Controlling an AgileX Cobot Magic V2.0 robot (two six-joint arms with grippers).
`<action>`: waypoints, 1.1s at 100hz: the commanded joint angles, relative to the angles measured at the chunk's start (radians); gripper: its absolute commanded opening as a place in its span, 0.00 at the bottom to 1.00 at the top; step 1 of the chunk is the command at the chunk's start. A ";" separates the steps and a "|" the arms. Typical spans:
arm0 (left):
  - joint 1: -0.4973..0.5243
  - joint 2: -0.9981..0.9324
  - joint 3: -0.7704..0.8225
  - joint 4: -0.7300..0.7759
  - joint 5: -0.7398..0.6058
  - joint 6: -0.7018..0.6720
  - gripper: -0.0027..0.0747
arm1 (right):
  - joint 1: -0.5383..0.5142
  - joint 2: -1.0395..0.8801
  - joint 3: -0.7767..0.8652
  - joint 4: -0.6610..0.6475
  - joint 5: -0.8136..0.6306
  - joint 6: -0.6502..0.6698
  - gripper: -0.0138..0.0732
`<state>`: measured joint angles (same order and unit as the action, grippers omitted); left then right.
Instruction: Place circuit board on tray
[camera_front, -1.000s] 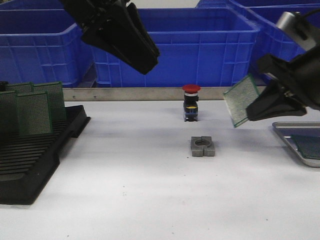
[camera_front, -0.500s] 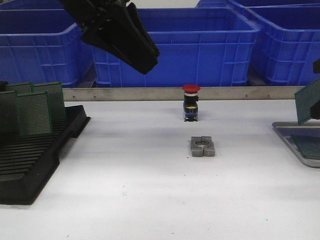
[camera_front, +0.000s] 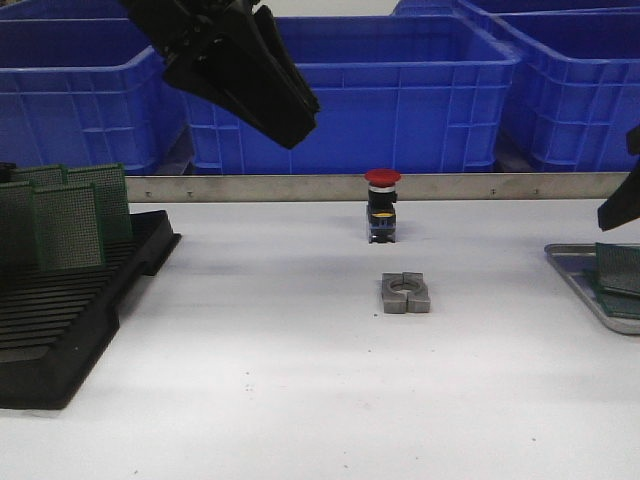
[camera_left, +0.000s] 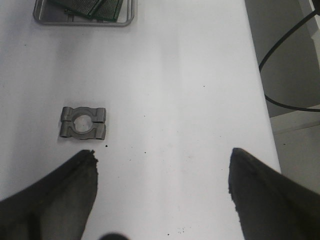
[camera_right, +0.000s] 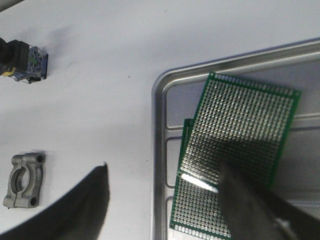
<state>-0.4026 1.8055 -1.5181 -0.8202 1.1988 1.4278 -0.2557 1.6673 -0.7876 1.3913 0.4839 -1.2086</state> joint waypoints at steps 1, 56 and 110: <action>-0.009 -0.047 -0.028 -0.065 -0.001 -0.012 0.70 | -0.008 -0.034 -0.015 0.012 0.021 -0.006 0.87; 0.117 -0.050 -0.105 -0.034 0.072 -0.269 0.01 | -0.006 -0.129 -0.015 -0.100 0.064 -0.036 0.08; 0.324 -0.168 -0.133 0.107 -0.009 -0.546 0.01 | 0.197 -0.382 0.041 -0.118 -0.153 -0.048 0.09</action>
<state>-0.0979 1.7269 -1.6188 -0.7055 1.2205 0.9529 -0.0990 1.3653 -0.7492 1.2575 0.4101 -1.2450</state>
